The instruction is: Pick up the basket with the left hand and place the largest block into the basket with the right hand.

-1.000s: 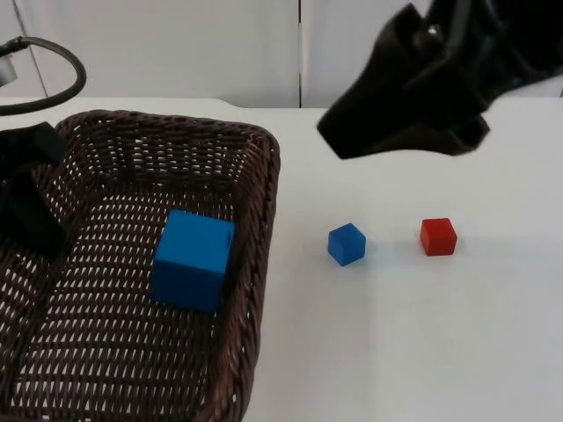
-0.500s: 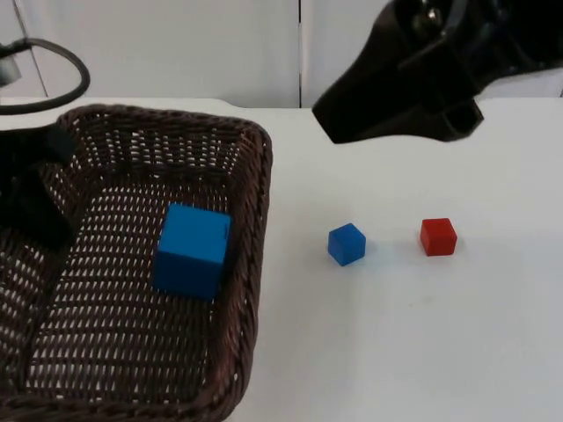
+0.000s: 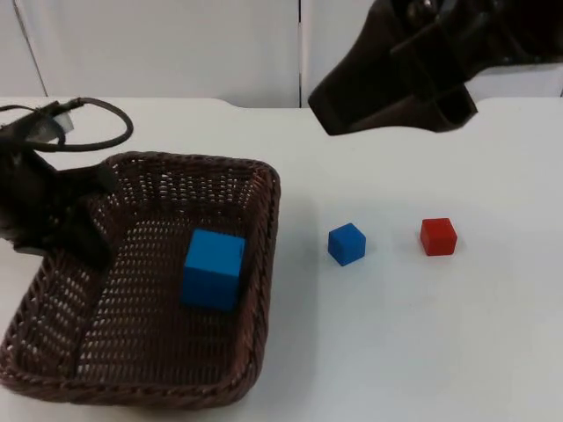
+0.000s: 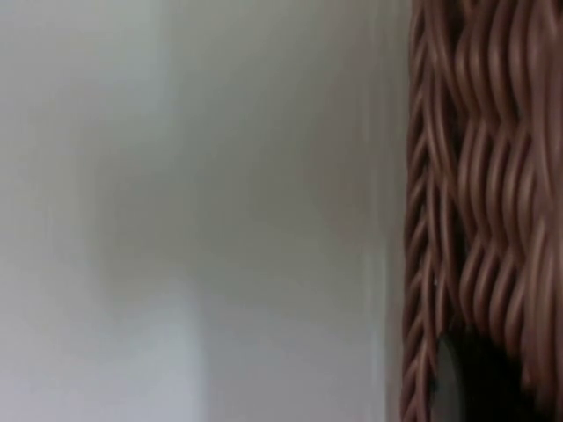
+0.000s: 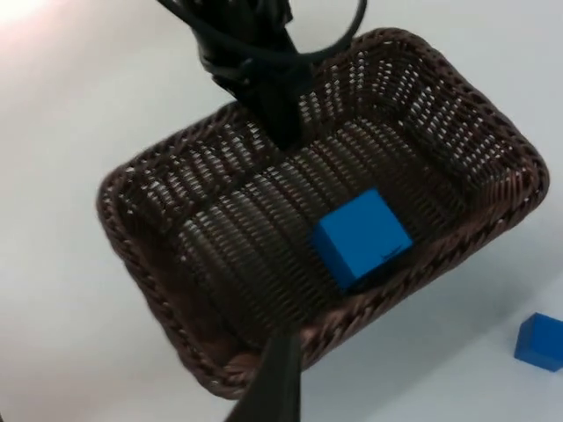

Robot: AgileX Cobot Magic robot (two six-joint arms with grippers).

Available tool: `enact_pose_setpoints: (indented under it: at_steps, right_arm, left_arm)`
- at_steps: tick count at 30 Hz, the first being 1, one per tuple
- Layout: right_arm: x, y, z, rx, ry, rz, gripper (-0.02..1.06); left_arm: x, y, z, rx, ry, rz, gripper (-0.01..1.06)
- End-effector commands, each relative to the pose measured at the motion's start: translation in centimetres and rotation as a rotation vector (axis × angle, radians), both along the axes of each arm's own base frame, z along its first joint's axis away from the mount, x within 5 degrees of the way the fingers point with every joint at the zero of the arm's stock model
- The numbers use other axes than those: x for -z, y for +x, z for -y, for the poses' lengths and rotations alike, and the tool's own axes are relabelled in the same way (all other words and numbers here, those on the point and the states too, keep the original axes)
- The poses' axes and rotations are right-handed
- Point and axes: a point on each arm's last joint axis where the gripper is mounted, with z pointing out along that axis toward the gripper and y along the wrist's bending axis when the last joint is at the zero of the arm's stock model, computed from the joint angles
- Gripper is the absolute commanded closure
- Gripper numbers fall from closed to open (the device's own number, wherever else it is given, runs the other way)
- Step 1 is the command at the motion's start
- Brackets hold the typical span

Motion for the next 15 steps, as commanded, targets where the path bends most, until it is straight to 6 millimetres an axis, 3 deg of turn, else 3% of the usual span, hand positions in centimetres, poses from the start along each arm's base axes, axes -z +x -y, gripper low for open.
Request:
enact_pose_setpoints:
  at_steps: [1, 7, 15]
  right_arm:
    - [-0.1, 0.1, 0.2, 0.017, 0.019, -0.001, 0.24]
    - [-0.1, 0.1, 0.2, 0.021, 0.021, -0.004, 0.24]
    - [-0.1, 0.1, 0.2, 0.021, 0.018, -0.001, 0.24]
  left_arm:
    - [0.4, 0.7, 0.4, -0.009, -0.037, -0.004, 1.05]
    - [1.7, 0.7, 0.4, -0.008, -0.037, -0.027, 1.05]
    - [1.6, 0.8, 0.5, 0.001, -0.053, -0.015, 1.05]
